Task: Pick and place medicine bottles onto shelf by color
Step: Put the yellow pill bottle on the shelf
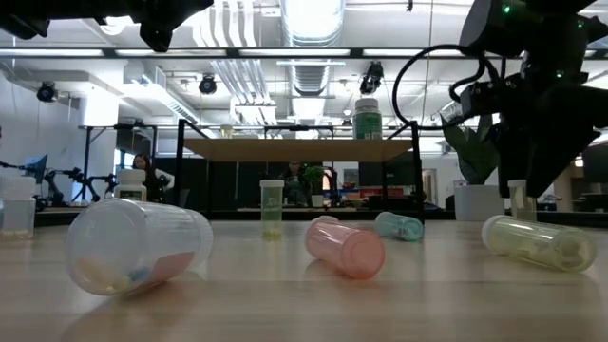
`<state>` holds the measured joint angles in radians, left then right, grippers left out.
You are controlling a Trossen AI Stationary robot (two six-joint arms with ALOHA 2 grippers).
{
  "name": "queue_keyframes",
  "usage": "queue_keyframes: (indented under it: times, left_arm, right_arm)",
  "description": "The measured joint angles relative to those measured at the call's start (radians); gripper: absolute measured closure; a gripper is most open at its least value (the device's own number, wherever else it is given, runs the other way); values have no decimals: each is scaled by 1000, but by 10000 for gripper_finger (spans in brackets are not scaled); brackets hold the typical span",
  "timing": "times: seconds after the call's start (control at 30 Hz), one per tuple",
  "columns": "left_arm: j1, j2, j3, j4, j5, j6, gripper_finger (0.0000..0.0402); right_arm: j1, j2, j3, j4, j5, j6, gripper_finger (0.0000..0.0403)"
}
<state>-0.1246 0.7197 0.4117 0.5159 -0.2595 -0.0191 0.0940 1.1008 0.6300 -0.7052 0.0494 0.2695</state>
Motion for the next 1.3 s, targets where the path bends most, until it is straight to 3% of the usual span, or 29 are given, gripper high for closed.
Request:
queue_keyframes:
  times: [0.47,0.87,1.3]
  left_arm:
    - [0,0,-1,0,0,0,221]
    - [0,0,-1,0,0,0,221]
    - [0,0,-1,0,0,0,221]
  right_arm:
    - [0,2,0,8,4,0,79]
    - [0,2,0,7,3,-1,181]
    - [0,2,0,8,-5,-3,229]
